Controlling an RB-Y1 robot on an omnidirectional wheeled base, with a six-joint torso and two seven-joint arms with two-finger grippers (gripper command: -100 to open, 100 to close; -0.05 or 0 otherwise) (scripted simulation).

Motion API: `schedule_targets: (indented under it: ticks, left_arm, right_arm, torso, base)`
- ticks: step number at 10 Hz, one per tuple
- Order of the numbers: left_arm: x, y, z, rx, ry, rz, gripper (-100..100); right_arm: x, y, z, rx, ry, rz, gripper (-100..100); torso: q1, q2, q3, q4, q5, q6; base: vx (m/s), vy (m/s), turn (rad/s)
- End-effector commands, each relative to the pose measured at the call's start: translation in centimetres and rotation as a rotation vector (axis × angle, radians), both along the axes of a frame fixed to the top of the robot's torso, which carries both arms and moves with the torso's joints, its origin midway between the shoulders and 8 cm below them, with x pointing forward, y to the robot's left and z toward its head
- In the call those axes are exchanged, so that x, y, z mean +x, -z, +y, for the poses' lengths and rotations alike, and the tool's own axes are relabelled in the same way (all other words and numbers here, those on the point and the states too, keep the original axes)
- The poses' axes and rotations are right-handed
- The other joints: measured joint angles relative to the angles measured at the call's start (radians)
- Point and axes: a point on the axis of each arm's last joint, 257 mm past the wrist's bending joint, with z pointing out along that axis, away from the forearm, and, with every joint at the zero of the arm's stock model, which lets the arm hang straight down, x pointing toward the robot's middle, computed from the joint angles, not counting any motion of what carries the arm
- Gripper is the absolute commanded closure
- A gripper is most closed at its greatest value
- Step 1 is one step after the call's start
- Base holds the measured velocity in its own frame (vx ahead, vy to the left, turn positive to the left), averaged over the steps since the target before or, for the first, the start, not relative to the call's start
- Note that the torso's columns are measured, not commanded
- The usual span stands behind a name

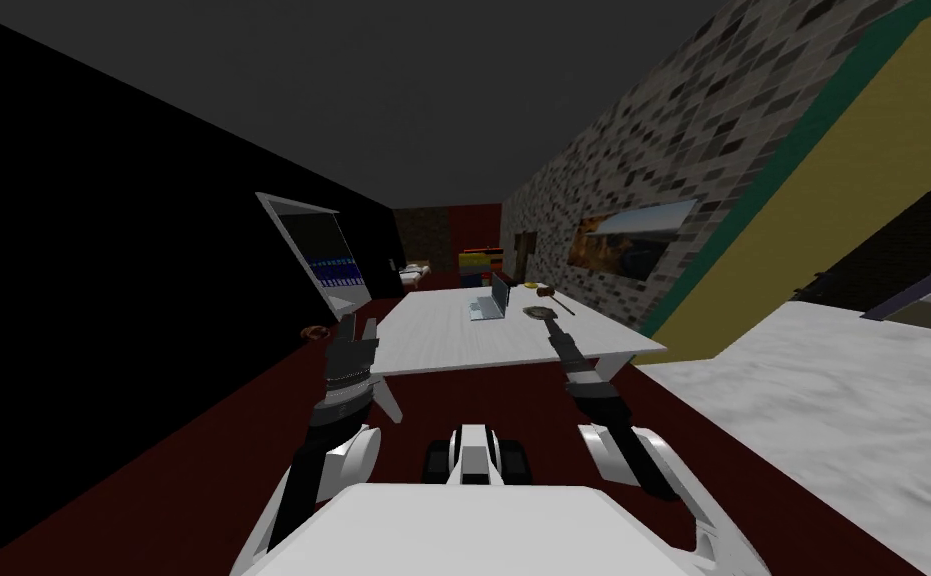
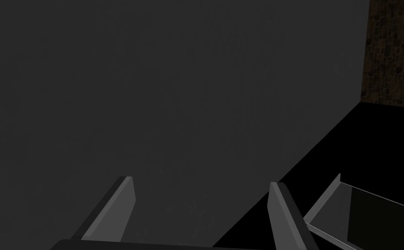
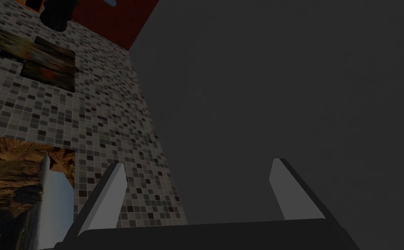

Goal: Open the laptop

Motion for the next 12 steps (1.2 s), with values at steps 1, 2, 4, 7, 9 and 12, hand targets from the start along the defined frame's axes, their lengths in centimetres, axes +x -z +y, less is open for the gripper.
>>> schedule_targets:
  ticks: [1,2,4,7,9,12]
  left_arm:
    - [0.0,0.0,0.0,0.000,0.000,0.000,0]
    - [0.0,0.0,0.0,0.000,0.000,0.000,0]
    - [0.0,0.0,0.0,0.000,0.000,0.000,0]
    - [0.0,0.0,0.0,0.000,0.000,0.000,0]
    - [0.0,0.0,0.0,0.000,0.000,0.000,0]
    - [0.0,0.0,0.0,0.000,0.000,0.000,0]
  right_arm:
    - [1.1,4.3,-2.3,-0.133,0.063,0.118,-100]
    - [1.4,5.8,-3.3,-0.185,0.090,0.163,-100]
    - [1.8,9.0,-5.6,-0.293,0.149,0.256,-100]
    - [1.9,11.9,-8.2,-0.407,0.209,0.342,-100]
    - [1.8,14.2,-11.0,-0.521,0.267,0.419,-100]
    - [1.6,15.8,-13.9,-0.653,0.325,0.485,-100]
  torso:
    - [-0.001,0.001,0.000,0.000,0.000,0.000]
    - [-0.001,0.001,0.001,0.000,0.000,0.000]
    - [0.000,0.000,0.000,0.000,0.000,0.000]
    - [0.001,-0.002,-0.001,0.000,0.000,0.000]
    - [0.000,-0.001,-0.001,0.000,0.000,0.000]
    - [0.000,0.000,0.000,0.000,0.000,0.000]
  base:
    - [-0.085,-0.083,0.154]
    - [-0.096,-0.084,0.189]
    - [-0.101,-0.071,0.194]
    - [-0.058,-0.053,0.129]
    - [-0.061,-0.054,0.257]
    - [-0.042,-0.046,0.179]
